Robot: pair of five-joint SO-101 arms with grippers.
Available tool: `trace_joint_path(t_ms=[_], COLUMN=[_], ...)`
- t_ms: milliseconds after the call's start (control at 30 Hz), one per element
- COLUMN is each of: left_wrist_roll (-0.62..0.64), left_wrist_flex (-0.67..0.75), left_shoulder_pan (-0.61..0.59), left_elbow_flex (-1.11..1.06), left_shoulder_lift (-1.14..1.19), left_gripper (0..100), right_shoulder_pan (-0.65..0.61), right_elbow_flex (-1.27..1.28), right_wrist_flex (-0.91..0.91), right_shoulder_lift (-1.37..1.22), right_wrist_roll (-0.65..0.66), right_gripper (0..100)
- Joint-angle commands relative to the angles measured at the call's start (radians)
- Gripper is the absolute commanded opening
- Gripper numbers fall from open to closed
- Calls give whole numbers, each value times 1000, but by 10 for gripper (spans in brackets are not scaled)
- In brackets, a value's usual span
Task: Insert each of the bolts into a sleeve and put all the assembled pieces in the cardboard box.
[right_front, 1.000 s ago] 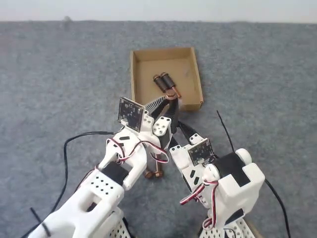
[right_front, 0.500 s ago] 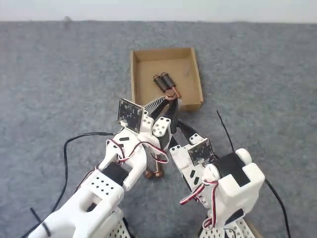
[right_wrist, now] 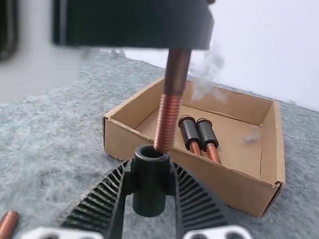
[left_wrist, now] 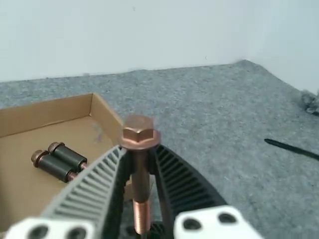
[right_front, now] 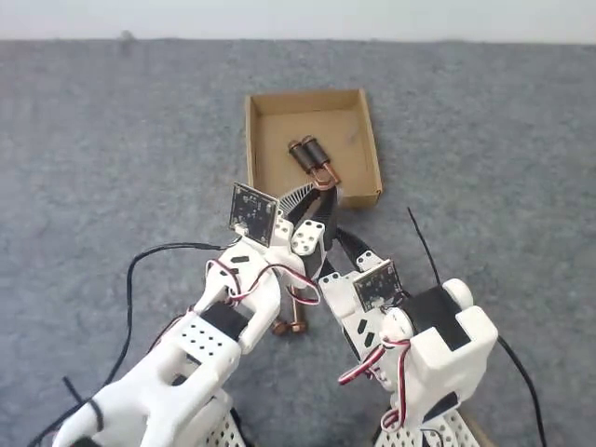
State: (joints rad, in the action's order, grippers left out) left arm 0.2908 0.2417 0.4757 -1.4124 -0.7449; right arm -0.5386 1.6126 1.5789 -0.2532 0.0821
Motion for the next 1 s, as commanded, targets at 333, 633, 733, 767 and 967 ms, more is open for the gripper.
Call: trace_joint_path(t_ms=[333,633,733,767,967], left_wrist_roll=[-9,-9,-9,-9,-6], left_wrist_flex=[46,49,49,49,49], left_shoulder_pan=[-6,-28,-40,-38,-35], left_elbow_flex=[-13,-13,-12,-12,-13], left_shoulder_lift=[-5,-3,-3,-3,-3], left_gripper=[11,11,11,11,11], right_shoulder_pan=[25,21,22,22,22], right_elbow_flex=[9,15,17,17,17], right_wrist_flex=[12,31,53,53,53], right_shoulder_lift=[8,4,-1,-1,-1], right_wrist_roll=[12,12,12,12,12], right_gripper=[6,6,6,6,6])
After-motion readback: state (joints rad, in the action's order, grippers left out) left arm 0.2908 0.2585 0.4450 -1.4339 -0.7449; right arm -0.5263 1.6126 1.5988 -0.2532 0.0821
